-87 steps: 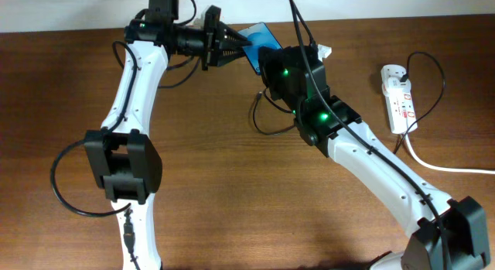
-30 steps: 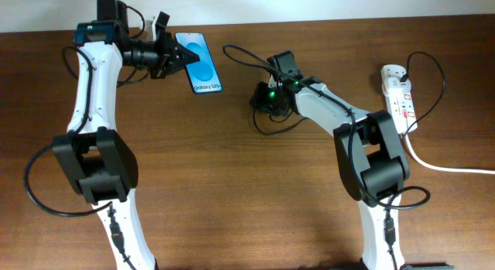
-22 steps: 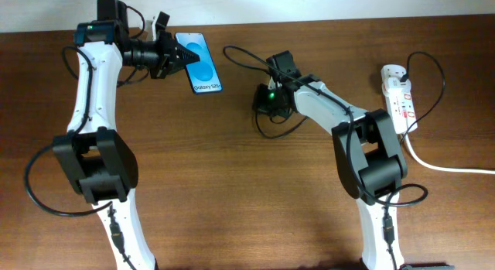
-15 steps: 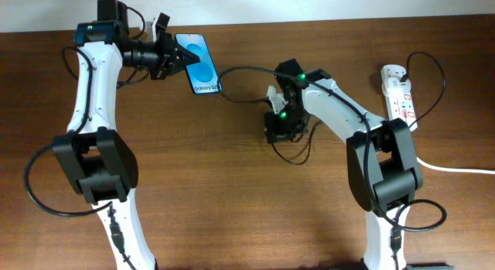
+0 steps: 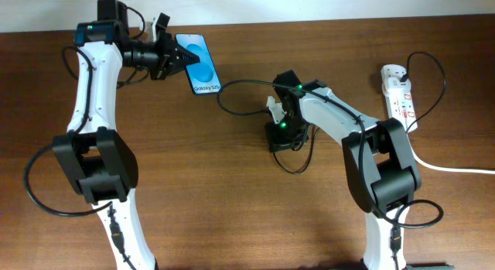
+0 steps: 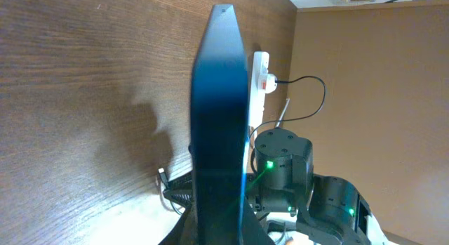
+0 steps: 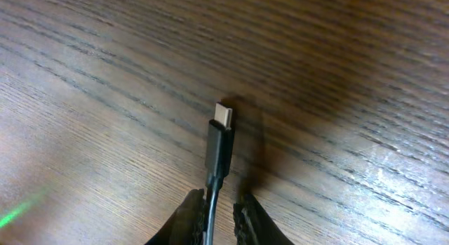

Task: Plug charger to phone and switch on socket

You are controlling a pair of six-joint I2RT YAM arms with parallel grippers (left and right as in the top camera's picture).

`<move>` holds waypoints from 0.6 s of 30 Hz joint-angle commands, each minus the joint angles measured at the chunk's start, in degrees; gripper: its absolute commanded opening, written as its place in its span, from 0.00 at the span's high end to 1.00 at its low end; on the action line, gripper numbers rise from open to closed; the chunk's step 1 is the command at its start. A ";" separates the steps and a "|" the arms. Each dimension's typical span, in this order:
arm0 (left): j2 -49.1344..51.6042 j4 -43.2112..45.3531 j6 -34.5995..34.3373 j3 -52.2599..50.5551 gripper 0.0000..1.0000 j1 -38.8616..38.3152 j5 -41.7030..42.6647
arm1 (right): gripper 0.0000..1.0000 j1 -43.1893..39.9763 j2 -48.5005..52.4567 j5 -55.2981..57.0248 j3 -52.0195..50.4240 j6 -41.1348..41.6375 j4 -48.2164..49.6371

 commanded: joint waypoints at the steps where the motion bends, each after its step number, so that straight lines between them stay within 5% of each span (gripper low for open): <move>1: -1.81 -0.79 1.88 0.44 1.00 0.02 1.55 | 0.91 0.04 -0.61 0.52 -1.40 1.29 1.03; 5: -1.81 -0.79 2.05 0.44 1.00 0.02 1.53 | 0.96 -0.37 -3.54 -0.42 -1.05 0.68 0.00; 9: -1.81 -1.05 4.02 0.44 1.00 0.02 1.60 | 0.96 -3.65 -14.58 -19.02 -1.05 -7.69 -0.52; 13: -1.81 -1.25 14.40 0.44 1.00 0.02 16.61 | 0.96 -3.17 -21.33 -39.47 -1.07 -9.20 -0.70; 18: -1.81 -1.40 12.28 0.44 1.00 -0.42 24.41 | 0.96 0.28 -21.29 -44.04 -1.07 6.32 13.18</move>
